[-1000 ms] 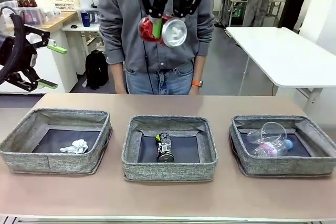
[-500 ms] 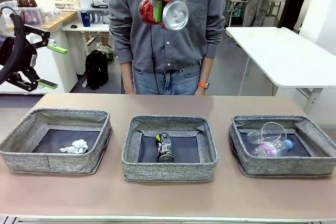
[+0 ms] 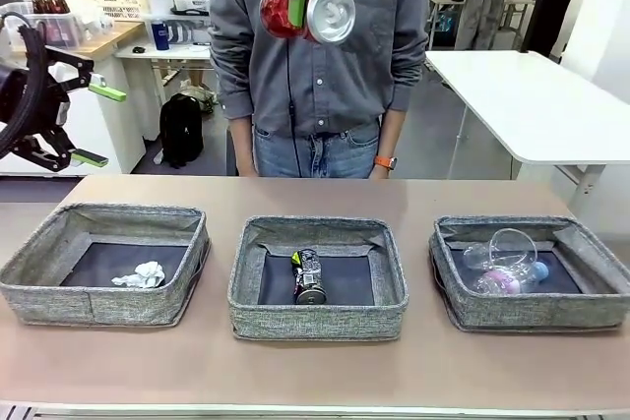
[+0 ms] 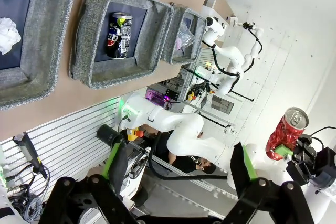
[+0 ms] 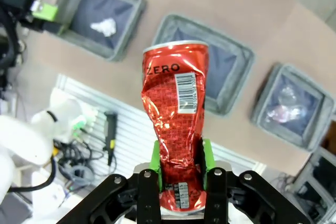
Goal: Sort the waste into the appropriate baskets.
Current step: Pick up the waste item pointed out by the person, then place the picked waste into the Fabric basket indicated by the person.
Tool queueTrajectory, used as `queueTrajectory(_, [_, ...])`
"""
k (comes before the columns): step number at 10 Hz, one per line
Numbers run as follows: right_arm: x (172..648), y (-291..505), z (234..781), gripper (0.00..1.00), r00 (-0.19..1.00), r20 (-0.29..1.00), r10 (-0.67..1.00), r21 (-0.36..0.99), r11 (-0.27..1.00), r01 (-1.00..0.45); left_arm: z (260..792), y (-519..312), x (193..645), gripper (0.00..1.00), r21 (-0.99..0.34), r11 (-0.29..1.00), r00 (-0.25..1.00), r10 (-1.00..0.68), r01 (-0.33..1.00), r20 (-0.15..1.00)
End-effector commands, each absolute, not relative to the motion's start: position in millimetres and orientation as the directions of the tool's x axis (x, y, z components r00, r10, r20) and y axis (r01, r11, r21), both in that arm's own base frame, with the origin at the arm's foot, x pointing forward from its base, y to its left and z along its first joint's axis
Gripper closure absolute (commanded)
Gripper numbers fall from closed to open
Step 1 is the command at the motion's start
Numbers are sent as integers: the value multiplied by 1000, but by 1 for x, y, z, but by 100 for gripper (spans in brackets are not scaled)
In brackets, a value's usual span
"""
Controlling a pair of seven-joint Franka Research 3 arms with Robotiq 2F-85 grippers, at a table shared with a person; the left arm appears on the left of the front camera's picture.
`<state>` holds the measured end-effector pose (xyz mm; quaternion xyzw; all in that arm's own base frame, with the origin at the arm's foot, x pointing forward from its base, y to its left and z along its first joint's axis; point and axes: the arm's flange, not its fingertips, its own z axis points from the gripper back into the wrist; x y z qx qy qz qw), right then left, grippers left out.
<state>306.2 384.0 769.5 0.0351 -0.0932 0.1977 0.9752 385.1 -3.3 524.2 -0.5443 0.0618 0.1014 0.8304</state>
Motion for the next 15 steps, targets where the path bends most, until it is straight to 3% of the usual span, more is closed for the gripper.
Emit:
queueTrajectory(1, [302,383,771,67,906,208,369,29,923,-383,526,-4,385,0,-897,377,973,106,-231,-206])
queueTrajectory(15, [302,383,771,67,906,208,369,29,923,-383,526,-4,385,0,-897,377,973,106,-231,-206])
